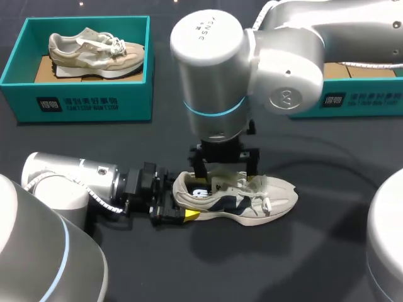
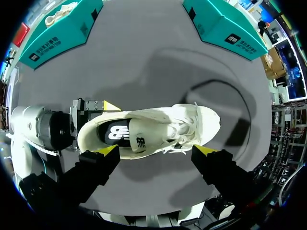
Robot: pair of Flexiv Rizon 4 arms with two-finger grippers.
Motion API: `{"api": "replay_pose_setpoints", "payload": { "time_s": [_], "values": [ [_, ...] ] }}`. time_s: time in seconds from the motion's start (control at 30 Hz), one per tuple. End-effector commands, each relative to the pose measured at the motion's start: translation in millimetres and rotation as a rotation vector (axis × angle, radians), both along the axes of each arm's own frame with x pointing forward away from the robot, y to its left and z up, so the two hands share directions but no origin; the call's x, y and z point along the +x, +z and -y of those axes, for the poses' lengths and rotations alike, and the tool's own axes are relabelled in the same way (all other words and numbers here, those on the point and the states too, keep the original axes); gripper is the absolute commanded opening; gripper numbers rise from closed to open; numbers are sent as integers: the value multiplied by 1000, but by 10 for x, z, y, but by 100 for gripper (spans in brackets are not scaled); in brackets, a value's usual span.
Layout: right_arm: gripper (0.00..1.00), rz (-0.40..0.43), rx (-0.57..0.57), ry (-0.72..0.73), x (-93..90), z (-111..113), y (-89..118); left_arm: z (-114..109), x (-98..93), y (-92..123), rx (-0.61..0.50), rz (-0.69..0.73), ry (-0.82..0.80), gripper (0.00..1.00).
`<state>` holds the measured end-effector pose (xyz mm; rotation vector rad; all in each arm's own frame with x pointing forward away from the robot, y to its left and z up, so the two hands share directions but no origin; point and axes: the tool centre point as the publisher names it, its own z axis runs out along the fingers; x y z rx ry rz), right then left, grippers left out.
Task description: Take the shoe out of the shoebox, open the shoe tongue, remove and reinsert the insole, then place the shoe into the shoebox
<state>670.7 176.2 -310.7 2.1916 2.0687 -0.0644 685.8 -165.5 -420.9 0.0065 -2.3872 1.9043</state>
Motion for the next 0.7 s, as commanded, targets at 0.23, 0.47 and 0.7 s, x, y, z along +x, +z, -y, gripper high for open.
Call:
{"api": "replay_pose_setpoints", "payload": {
  "time_s": [0.23,0.47,0.7],
  "values": [
    [100,21,-367,-242,62,-185,-276,-12,5,-7,1,1,1,0],
    [100,30,-402,-287,55,-143,-345,-12,5,-7,1,1,1,0],
    [100,45,-438,-316,19,-69,-414,-12,5,-7,1,1,1,0]
  ]
}}
